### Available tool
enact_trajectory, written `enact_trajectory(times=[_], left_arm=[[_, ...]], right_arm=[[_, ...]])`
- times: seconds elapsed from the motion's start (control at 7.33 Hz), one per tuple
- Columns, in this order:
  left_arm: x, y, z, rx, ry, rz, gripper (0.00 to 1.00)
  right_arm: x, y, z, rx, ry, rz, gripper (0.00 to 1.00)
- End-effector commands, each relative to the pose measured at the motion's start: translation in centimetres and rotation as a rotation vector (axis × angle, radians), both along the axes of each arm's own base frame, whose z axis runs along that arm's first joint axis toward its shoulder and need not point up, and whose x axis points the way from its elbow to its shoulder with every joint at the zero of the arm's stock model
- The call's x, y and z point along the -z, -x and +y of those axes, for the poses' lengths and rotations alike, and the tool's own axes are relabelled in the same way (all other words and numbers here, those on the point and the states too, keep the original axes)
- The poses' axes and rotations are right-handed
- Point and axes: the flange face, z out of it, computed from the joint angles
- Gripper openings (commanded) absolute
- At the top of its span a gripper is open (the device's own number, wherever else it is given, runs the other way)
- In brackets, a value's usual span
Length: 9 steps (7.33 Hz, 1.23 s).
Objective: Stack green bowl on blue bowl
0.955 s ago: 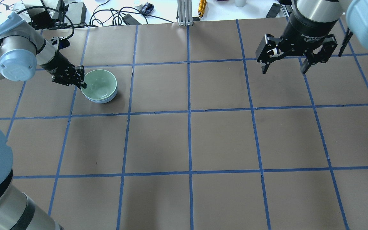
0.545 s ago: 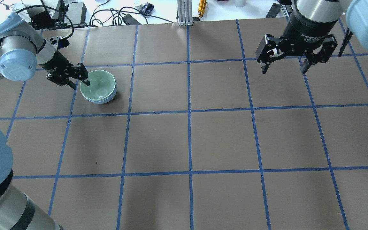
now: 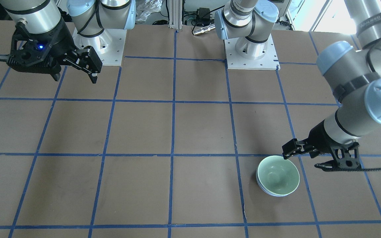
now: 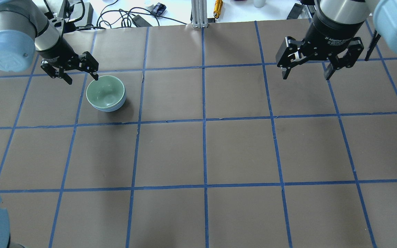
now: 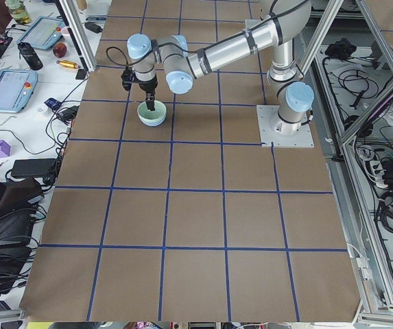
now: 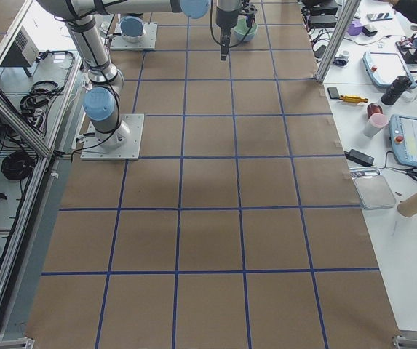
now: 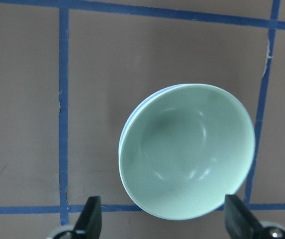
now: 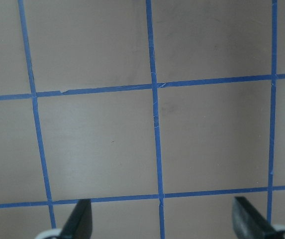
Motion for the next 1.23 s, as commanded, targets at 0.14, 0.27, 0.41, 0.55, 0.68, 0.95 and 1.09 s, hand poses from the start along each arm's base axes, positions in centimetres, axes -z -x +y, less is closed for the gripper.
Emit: enact_trajectory(times=[0.14,0.27,0.41,0.55,0.68,0.95,1.09], left_arm=[[-9.9,8.1,7.2,-0.031,0.017,-0.018,1.00],[-11.8,9.9,9.0,-0.009,0.034,-0.019,1.00],[-12.8,10.9,10.7,0.003,0.034,-0.019,1.00],[-13.7,11.1,11.8,0.007,0.035,-0.019,1.00],[-14.1,11.2,12.1,0.008,0.038,-0.019,1.00],[-14.7,11.2,12.7,0.010,0.045,-0.021,1.00],[-14.8,11.2,12.9,0.010,0.048,-0.021,1.00]], right_arm=[[0.0,0.0,0.0,0.000,0.001,0.000,1.00],[0.0,0.0,0.0,0.000,-0.001,0.000,1.00],[0.0,0.0,0.0,0.000,-0.001,0.000,1.00],[0.1,0.0,0.0,0.000,-0.002,0.000,1.00],[0.0,0.0,0.0,0.000,0.001,0.000,1.00],[0.0,0.0,0.0,0.000,0.001,0.000,1.00],[0.0,0.0,0.0,0.000,-0.001,0.000,1.00]])
